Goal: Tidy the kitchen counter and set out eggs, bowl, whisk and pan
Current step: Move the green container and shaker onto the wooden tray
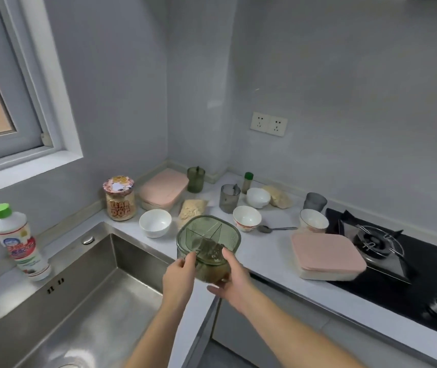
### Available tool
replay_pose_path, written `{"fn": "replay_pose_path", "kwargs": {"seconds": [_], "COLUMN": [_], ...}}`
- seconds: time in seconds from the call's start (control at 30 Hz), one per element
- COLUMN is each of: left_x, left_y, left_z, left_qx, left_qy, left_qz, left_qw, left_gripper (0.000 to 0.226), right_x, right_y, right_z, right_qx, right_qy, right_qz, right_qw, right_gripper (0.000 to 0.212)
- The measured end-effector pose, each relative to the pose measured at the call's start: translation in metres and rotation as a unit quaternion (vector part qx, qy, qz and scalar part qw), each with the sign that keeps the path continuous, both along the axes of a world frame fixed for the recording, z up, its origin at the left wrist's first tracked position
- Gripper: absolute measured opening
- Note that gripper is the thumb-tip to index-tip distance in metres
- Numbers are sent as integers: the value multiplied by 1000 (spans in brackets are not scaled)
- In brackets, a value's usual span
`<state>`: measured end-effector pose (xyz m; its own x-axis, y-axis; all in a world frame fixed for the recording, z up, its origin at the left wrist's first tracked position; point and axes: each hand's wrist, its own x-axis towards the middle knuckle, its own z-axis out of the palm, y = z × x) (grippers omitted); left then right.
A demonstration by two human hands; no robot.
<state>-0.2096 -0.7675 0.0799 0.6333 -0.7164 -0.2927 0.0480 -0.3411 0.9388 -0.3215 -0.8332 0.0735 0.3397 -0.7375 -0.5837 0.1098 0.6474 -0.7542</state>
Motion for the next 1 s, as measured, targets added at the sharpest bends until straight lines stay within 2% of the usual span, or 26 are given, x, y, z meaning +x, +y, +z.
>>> {"fn": "replay_pose_path", "kwargs": {"seconds": [0.1,0.27,0.37,0.47,0.6,0.77,1.0], "left_x": [11,26,48,68,75,73,71], "left_y": [-40,-75,-103,-139,-198,-274,-346], "left_z": [-4,-6,-10,-9,-4,-1,-11], "left_qx": [-2,-16,-34,-38,-62,-75,-89], "left_qy": [1,-7,15,11,3,0,17], "left_qz": [3,43,72,97,119,133,168], "left_qw": [1000,999,997,995,991,988,982], "left_gripper": [60,33,37,41,39,37,33], "right_x": [3,14,19,14,2,-3,26], "right_y": [-37,-84,-128,-192,-302,-431,-537], "right_z": [0,-5,-3,-3,-4,-15,-49], "right_qx": [-12,-32,-51,-132,-226,-306,-299], "right_qy": [-3,17,61,122,214,327,363], "right_qz": [5,78,88,58,7,10,79], "right_qw": [1000,996,993,982,950,894,879], "right_gripper": [41,34,22,20,32,37,67]}}
